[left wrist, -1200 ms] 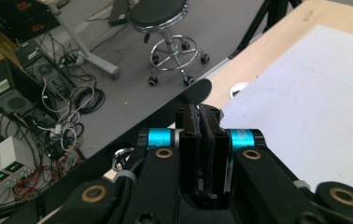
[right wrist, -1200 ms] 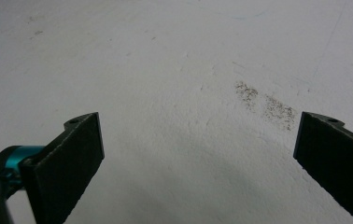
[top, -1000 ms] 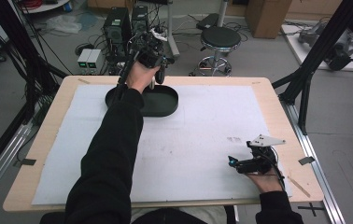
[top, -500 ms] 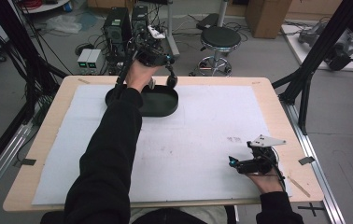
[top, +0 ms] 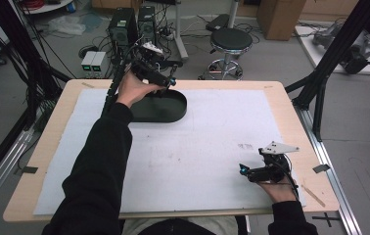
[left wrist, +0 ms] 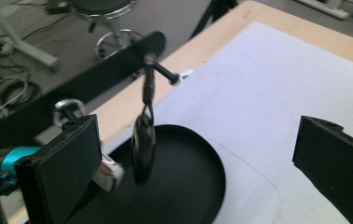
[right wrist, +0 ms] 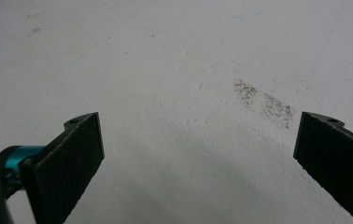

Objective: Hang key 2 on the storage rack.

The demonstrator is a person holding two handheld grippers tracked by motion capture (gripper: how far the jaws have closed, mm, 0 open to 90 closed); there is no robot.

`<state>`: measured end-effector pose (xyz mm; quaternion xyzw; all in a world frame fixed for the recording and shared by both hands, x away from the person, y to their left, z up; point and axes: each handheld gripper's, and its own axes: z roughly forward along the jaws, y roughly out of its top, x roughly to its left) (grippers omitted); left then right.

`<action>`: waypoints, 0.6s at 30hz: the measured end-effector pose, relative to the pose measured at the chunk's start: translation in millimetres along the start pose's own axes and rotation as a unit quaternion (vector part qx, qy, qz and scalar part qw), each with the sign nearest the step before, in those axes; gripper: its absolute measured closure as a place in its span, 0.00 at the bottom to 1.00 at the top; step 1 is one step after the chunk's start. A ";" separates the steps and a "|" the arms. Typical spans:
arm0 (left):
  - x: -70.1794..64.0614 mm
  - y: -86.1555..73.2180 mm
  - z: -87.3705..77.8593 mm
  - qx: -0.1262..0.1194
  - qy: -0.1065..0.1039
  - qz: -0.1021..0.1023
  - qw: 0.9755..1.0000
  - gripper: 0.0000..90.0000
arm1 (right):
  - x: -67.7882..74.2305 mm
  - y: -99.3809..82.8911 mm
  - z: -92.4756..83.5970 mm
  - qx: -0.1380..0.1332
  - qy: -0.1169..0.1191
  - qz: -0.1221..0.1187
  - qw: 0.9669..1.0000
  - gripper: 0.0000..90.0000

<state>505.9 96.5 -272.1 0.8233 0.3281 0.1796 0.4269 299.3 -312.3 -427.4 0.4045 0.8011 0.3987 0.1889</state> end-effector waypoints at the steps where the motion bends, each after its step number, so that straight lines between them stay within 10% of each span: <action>1: -0.8 -2.4 -1.8 0.000 -0.005 -0.001 1.000 0.02 | 0.2 0.2 0.1 0.001 0.000 -0.001 1.000 0.01; 5: -0.1 -11.5 -10.3 -0.015 -0.067 -0.027 0.997 0.02 | 1.3 0.5 0.2 0.001 0.001 -0.002 1.000 0.01; 18: -0.3 -45.3 -37.1 -0.016 -0.048 -0.038 0.998 0.02 | 2.3 1.2 -0.1 0.001 0.000 -0.002 1.000 0.01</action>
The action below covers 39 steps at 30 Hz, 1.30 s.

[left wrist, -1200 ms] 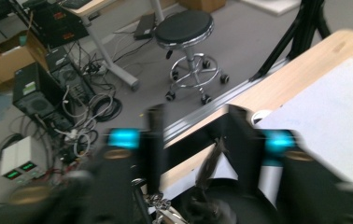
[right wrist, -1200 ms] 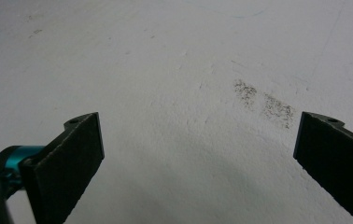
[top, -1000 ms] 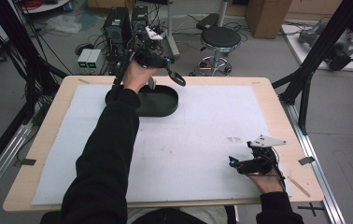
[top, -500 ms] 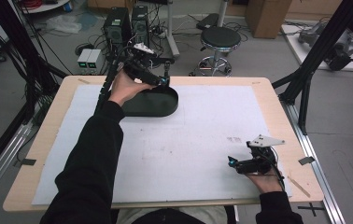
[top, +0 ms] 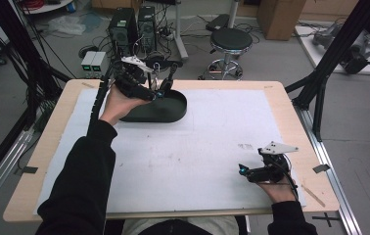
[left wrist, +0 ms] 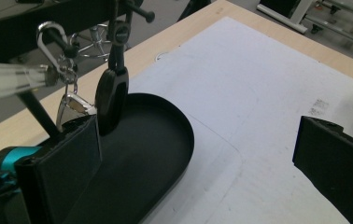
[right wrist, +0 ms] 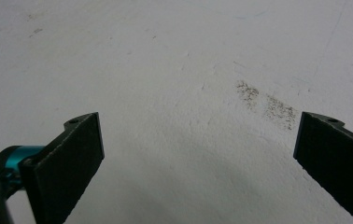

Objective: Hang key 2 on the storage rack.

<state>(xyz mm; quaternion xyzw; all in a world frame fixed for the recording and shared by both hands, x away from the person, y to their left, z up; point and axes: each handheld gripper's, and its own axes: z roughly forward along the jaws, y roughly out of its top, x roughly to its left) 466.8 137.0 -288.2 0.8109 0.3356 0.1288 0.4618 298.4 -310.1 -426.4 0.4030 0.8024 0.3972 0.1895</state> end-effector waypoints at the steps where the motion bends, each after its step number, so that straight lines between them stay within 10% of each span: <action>1: 0.2 -3.0 -2.1 0.001 0.001 0.000 1.000 0.02 | 0.0 0.0 -0.1 0.000 0.000 0.000 1.000 0.01; 13: 1.2 -31.7 -12.9 0.003 0.020 -0.017 1.000 0.02 | -0.1 -0.3 -0.2 0.000 -0.002 0.001 1.000 0.01; 28: -0.1 -56.7 -29.8 0.007 -0.018 -0.026 0.999 0.02 | -0.4 -1.4 -1.2 0.002 -0.003 0.001 1.000 0.01; 39: 0.5 -91.9 -60.4 -0.019 0.014 -0.031 0.999 0.02 | -0.1 -2.3 -1.2 0.006 -0.003 0.000 1.000 0.01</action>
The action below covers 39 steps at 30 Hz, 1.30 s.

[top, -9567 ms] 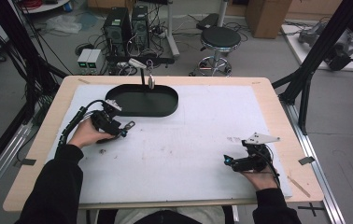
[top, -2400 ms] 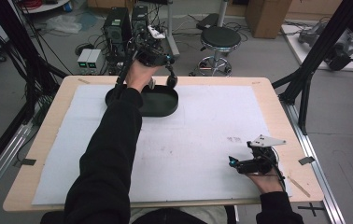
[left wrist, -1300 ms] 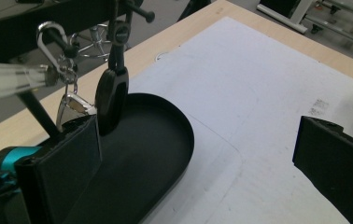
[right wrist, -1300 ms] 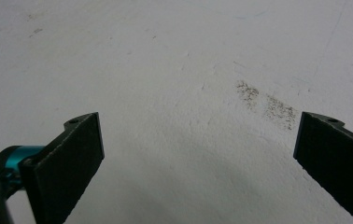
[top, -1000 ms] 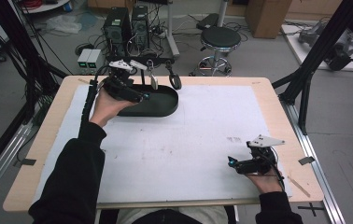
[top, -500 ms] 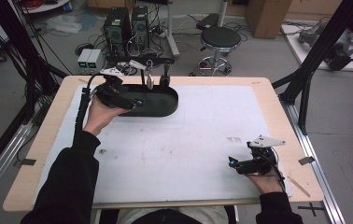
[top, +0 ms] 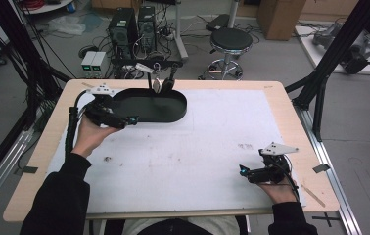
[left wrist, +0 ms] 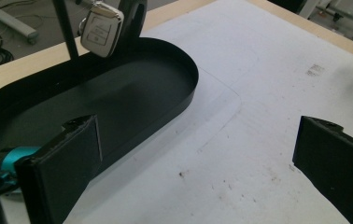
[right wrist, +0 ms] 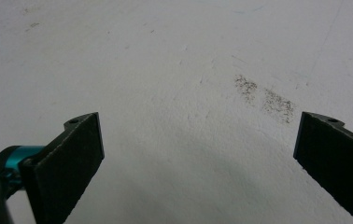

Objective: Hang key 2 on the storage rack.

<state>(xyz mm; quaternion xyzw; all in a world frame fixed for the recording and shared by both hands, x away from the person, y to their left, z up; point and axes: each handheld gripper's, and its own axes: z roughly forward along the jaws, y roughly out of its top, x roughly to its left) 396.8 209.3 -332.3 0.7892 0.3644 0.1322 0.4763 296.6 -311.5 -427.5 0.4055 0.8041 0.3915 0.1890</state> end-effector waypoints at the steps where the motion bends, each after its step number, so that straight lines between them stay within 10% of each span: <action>1: 0.5 -4.7 -4.2 -0.001 0.004 -0.001 1.000 0.02 | -0.3 0.0 -0.2 -0.001 -0.001 -0.002 1.000 0.01; 22: -0.6 -84.9 -46.1 0.022 0.050 -0.003 0.999 0.02 | 0.7 -2.1 -1.4 0.004 -0.005 -0.001 1.000 0.01; 39: -4.9 -138.6 -69.5 0.015 0.036 -0.034 0.999 0.02 | 1.6 -2.5 -1.9 0.006 -0.006 -0.001 1.000 0.01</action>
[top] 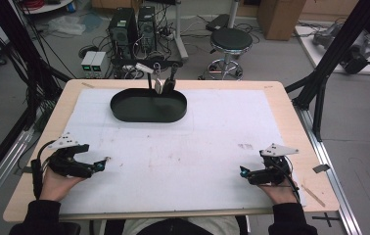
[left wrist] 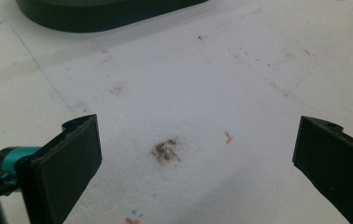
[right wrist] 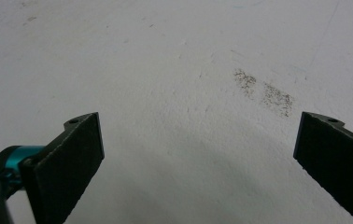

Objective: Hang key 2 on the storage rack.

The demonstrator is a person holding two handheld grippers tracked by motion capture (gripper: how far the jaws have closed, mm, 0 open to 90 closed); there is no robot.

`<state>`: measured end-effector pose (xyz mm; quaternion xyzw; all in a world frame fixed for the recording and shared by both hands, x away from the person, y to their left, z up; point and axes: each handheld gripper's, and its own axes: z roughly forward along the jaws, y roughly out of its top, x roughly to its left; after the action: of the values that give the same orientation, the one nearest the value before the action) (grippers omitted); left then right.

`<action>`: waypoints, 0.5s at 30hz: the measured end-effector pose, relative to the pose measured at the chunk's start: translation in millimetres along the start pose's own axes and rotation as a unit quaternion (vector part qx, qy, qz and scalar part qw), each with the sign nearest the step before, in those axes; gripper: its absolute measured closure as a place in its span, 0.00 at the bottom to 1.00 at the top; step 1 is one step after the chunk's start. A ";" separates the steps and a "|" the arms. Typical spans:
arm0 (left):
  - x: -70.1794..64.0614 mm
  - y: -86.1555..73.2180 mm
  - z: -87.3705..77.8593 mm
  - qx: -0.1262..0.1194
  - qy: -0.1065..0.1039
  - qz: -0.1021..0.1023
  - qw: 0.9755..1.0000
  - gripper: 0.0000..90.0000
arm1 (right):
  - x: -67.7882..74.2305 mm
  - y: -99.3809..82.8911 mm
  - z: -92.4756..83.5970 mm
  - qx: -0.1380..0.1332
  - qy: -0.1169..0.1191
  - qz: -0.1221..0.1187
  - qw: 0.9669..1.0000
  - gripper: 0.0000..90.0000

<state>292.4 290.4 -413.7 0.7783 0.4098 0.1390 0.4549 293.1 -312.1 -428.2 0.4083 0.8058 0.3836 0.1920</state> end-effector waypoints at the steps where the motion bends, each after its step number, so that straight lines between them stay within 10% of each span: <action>1: -0.5 -2.9 -1.6 -0.001 0.000 0.000 1.000 0.02 | 0.0 0.0 -0.1 0.000 0.001 0.000 1.000 0.01; 15: -3.6 -12.4 -0.6 0.000 -0.013 0.011 1.000 0.02 | 1.0 -0.2 1.7 0.003 0.003 -0.001 1.000 0.01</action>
<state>283.5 291.0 -423.0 0.7843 0.3954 0.1339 0.4590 293.4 -310.6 -429.5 0.4066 0.8083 0.3818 0.1886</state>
